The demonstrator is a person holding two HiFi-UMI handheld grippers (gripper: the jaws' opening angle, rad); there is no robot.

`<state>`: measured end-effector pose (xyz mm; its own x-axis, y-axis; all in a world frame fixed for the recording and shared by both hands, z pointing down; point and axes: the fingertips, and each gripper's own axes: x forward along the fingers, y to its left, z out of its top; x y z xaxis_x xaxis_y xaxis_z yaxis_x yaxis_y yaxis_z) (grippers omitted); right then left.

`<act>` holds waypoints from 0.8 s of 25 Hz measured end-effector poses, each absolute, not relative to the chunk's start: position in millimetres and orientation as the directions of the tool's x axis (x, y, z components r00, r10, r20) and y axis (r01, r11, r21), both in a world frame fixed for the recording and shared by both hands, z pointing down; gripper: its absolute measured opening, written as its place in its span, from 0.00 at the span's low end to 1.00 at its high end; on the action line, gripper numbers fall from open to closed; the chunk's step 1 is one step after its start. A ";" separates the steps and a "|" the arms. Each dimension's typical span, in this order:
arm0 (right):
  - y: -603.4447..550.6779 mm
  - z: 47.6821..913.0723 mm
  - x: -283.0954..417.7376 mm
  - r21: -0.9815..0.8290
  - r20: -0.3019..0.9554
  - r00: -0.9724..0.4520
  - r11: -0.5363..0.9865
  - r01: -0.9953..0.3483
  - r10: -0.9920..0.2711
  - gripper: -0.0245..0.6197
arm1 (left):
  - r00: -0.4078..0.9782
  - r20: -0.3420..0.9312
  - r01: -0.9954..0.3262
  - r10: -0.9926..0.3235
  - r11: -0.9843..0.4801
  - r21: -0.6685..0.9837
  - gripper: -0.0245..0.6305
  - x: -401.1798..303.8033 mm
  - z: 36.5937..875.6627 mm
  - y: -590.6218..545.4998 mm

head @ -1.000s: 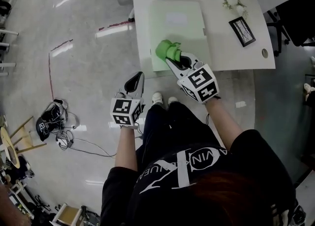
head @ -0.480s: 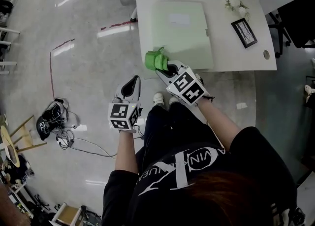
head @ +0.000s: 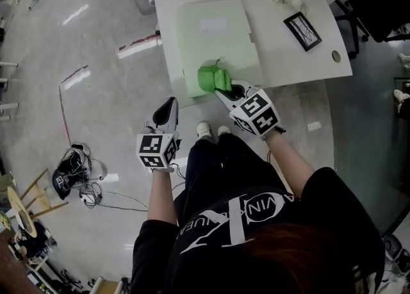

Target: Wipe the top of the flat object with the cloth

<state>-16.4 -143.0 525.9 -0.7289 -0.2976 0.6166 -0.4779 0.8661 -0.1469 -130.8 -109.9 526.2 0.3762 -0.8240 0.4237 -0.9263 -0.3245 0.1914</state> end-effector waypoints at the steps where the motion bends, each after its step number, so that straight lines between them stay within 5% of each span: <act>1: -145.4 526.0 -9.0 -0.150 0.616 -0.724 0.856 -0.495 -0.311 0.11 | 0.384 0.424 -0.923 -0.820 -0.335 0.189 0.05 -127.8 525.8 -112.3; 20: -181.3 527.7 111.9 -0.146 0.635 -0.586 0.666 -0.731 -0.504 0.11 | 0.429 0.408 -0.902 -0.806 -0.400 0.159 0.05 -107.1 511.7 -154.0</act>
<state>111.9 -181.3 527.7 -0.5858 -0.5037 0.6349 -0.7311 0.6664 -0.1459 -107.1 -154.0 511.7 0.4295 -0.8057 0.4080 -0.9024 -0.4005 0.1591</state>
